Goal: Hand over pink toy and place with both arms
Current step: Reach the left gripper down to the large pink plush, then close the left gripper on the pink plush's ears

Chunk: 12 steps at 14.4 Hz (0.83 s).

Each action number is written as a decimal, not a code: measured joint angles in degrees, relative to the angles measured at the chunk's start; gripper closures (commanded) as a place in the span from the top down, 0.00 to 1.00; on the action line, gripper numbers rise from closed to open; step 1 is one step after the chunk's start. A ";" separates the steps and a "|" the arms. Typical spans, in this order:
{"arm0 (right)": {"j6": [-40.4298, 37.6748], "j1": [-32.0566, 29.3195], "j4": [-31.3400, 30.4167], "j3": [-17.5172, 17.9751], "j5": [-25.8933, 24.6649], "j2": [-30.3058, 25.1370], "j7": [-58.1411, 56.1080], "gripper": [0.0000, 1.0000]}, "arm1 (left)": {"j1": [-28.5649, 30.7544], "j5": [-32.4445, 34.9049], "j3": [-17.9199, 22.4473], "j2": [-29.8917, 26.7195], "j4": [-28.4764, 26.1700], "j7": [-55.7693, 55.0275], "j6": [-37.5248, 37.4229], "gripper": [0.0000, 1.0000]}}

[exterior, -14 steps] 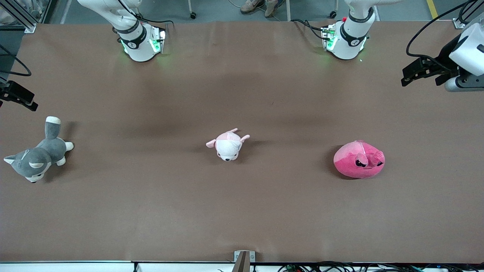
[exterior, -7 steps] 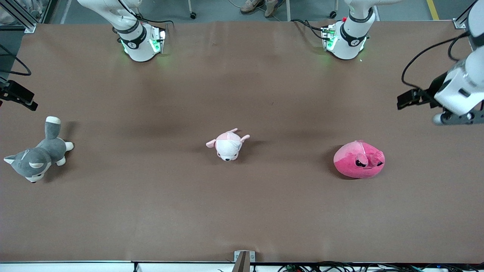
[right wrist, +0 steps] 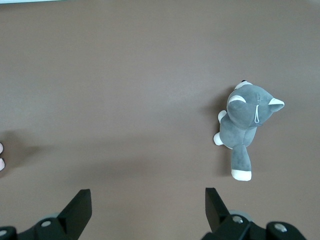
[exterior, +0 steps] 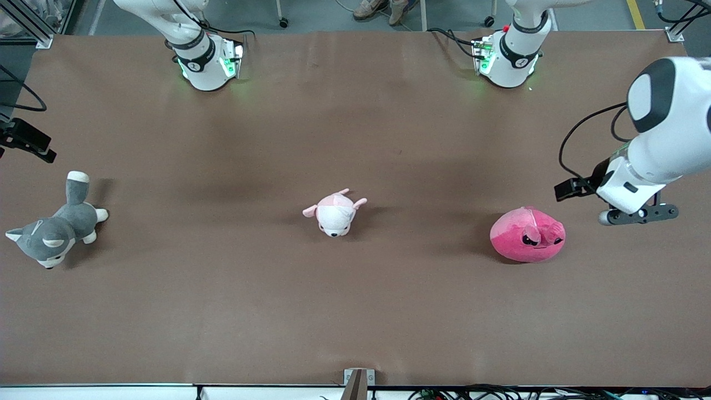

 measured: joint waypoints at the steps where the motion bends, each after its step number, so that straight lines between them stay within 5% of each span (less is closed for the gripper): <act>1: -0.05 0.00 0.00 0.01 0.00 0.00 0.00 1.00 | 0.32 0.00 0.03 0.01 -2.16 -0.60 3.70 1.00; 5: -0.21 0.01 -0.47 0.05 0.00 -0.20 0.00 1.00 | 2.25 0.00 0.09 1.35 -7.26 -4.14 13.36 0.94; 12: -0.20 0.01 -3.22 0.07 0.00 -2.56 0.00 1.00 | 3.05 -0.10 0.04 6.67 -7.54 -5.45 22.02 0.83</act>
